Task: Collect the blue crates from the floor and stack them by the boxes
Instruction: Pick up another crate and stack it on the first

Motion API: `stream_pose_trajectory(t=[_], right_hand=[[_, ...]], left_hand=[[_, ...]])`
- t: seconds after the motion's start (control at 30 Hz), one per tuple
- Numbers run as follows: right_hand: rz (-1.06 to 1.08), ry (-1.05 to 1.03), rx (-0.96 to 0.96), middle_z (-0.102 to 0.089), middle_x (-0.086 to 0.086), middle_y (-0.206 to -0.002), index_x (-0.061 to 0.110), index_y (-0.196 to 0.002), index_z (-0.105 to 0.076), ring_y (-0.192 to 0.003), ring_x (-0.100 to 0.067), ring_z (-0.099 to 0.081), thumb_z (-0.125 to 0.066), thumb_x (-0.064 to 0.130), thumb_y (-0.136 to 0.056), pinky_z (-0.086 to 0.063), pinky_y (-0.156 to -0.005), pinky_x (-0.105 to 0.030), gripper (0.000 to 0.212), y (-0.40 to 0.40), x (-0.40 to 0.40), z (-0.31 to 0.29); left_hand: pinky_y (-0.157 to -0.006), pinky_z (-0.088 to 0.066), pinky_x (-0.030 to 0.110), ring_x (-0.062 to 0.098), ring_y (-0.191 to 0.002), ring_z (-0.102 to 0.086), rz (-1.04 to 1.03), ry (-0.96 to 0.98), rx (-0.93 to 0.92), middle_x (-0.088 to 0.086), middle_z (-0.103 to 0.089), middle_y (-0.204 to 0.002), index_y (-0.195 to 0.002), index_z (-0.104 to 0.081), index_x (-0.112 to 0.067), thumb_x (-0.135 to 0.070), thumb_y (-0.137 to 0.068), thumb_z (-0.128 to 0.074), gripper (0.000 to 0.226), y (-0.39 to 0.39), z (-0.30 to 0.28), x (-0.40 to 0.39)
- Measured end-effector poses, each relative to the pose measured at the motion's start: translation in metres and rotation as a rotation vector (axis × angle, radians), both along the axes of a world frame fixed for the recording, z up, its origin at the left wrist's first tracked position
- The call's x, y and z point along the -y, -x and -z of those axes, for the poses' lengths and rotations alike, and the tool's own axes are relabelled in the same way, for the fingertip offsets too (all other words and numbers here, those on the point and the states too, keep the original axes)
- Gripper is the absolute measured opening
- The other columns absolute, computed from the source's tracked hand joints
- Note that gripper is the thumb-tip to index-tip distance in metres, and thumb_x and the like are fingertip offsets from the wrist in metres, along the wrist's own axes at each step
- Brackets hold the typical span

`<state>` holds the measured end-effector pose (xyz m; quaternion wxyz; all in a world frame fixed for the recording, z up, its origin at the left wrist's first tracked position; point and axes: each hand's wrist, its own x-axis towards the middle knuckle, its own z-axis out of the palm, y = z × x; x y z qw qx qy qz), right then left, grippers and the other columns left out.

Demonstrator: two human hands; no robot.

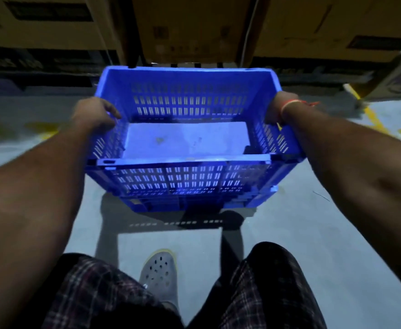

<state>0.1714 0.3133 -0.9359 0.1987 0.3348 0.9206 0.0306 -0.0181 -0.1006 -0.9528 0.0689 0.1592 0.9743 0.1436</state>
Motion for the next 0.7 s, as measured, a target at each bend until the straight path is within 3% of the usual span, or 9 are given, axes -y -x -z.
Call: stream_pose_trajectory(t=[0.17,0.27,0.43,0.6,0.7], right_hand=[[0.041,-0.010,-0.012,-0.071,-0.008,-0.087,0.014,-0.098,-0.072,-0.078,-0.024,-0.066,-0.066,0.028,-0.070,-0.052,-0.067,-0.030,0.031,-0.002,-0.005,0.001],[0.067,-0.037,-0.091,-0.066,-0.012,-0.086,0.010,-0.096,-0.069,-0.072,-0.029,-0.060,-0.063,0.025,-0.071,-0.045,-0.060,-0.030,0.030,-0.007,-0.005,0.010],[0.119,0.004,-0.181,-0.066,-0.010,-0.072,0.007,-0.083,-0.068,-0.060,-0.022,-0.062,-0.068,0.020,-0.067,-0.034,-0.042,-0.020,0.021,-0.007,-0.009,0.014],[0.049,-0.008,-0.099,-0.062,-0.007,-0.077,0.012,-0.093,-0.067,-0.057,-0.022,-0.053,-0.066,0.026,-0.070,-0.035,-0.045,-0.023,0.027,-0.011,-0.012,0.011],[-0.024,-0.023,-0.016,-0.067,-0.010,-0.091,0.013,-0.097,-0.068,-0.074,-0.029,-0.060,-0.060,0.028,-0.074,-0.047,-0.062,-0.028,0.028,-0.013,-0.012,0.009]], left_hand=[[-0.074,-0.048,0.030,0.023,-0.069,-0.061,-0.018,0.004,0.019,0.011,-0.074,-0.083,-0.100,-0.078,-0.024,-0.008,-0.073,-0.071,0.032,0.005,0.004,-0.001],[-0.076,-0.050,0.032,0.026,-0.070,-0.063,-0.025,0.006,0.007,0.012,-0.072,-0.080,-0.099,-0.078,-0.023,-0.006,-0.073,-0.070,0.033,0.003,0.005,-0.005],[-0.081,-0.053,0.036,0.033,-0.085,-0.067,-0.031,0.030,-0.021,0.013,-0.071,-0.086,-0.099,-0.078,-0.023,-0.009,-0.073,-0.072,0.031,-0.004,0.001,-0.006],[-0.079,-0.052,0.035,0.033,-0.085,-0.068,-0.046,0.024,-0.012,0.012,-0.072,-0.086,-0.097,-0.078,-0.022,-0.009,-0.072,-0.071,0.029,-0.010,0.000,-0.008],[-0.081,-0.052,0.035,0.033,-0.089,-0.068,-0.045,0.022,-0.008,0.012,-0.072,-0.088,-0.098,-0.078,-0.022,-0.010,-0.071,-0.072,0.030,-0.012,-0.004,-0.009]])
